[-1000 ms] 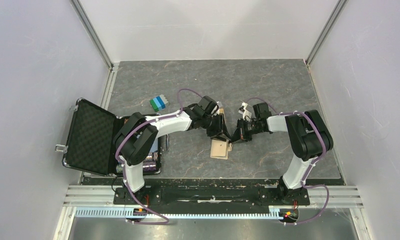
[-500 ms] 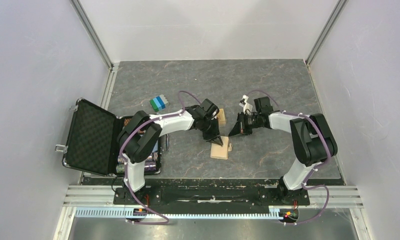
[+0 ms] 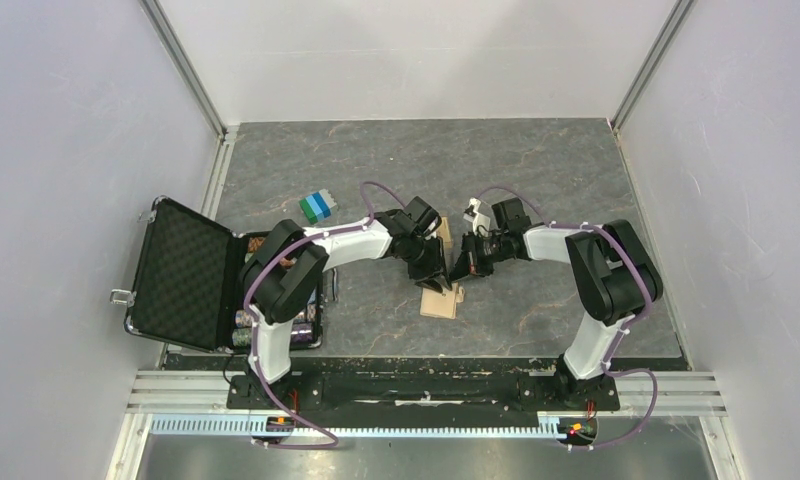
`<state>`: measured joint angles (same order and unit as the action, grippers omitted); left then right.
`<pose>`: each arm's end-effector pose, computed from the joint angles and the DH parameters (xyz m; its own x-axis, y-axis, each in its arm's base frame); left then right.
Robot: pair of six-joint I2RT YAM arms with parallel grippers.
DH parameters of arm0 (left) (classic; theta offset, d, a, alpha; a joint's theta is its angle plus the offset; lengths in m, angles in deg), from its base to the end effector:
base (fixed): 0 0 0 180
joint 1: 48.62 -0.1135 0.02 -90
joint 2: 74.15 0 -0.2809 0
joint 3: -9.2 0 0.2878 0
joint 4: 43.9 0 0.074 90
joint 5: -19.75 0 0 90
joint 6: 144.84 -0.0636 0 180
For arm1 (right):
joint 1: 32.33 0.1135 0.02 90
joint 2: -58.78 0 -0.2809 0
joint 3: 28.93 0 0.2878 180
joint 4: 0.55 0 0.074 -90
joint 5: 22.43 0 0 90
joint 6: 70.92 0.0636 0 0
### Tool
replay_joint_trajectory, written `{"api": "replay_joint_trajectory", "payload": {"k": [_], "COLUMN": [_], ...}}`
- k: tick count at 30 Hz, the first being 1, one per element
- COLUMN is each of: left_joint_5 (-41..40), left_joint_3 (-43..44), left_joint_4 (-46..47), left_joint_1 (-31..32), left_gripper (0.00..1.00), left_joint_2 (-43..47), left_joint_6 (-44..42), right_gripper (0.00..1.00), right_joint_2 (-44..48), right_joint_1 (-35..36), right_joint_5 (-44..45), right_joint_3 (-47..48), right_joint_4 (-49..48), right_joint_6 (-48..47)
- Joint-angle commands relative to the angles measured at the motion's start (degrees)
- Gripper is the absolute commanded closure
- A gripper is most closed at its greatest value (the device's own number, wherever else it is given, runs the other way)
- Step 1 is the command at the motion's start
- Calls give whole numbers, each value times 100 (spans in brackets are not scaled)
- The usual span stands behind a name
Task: Put the credit cards into the card holder
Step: Close the credit card in the card holder.
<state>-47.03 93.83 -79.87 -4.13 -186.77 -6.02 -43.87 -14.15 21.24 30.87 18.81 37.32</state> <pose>0.2965 -0.3265 0.1187 -0.9997 0.0124 -0.0224 0.0229 0.8257 -0.5637 0.3158 0.1521 0.0875 -0.9660 -0.0897 -0.2425 -0.2458 0.6095 0.7537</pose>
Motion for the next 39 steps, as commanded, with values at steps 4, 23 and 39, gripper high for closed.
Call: {"api": "replay_joint_trajectory", "payload": {"k": [4, 23, 39], "left_joint_5": [259, 598, -258], "left_joint_3": [-236, 17, 320], "left_joint_4": [815, 836, -119], "left_joint_1": [7, 189, 268], "left_gripper": [56, 68, 98], "left_joint_2": [612, 204, 267], "left_joint_6": [-5, -117, -553], "right_gripper": [100, 100, 100], "right_joint_2": [-28, -78, -64], "right_joint_1": [28, 28, 25], "right_joint_5": [1040, 1022, 1001], "right_joint_3": [-24, 66, 74], "right_joint_4": [317, 343, 369], "right_joint_6": [-229, -151, -159]}}
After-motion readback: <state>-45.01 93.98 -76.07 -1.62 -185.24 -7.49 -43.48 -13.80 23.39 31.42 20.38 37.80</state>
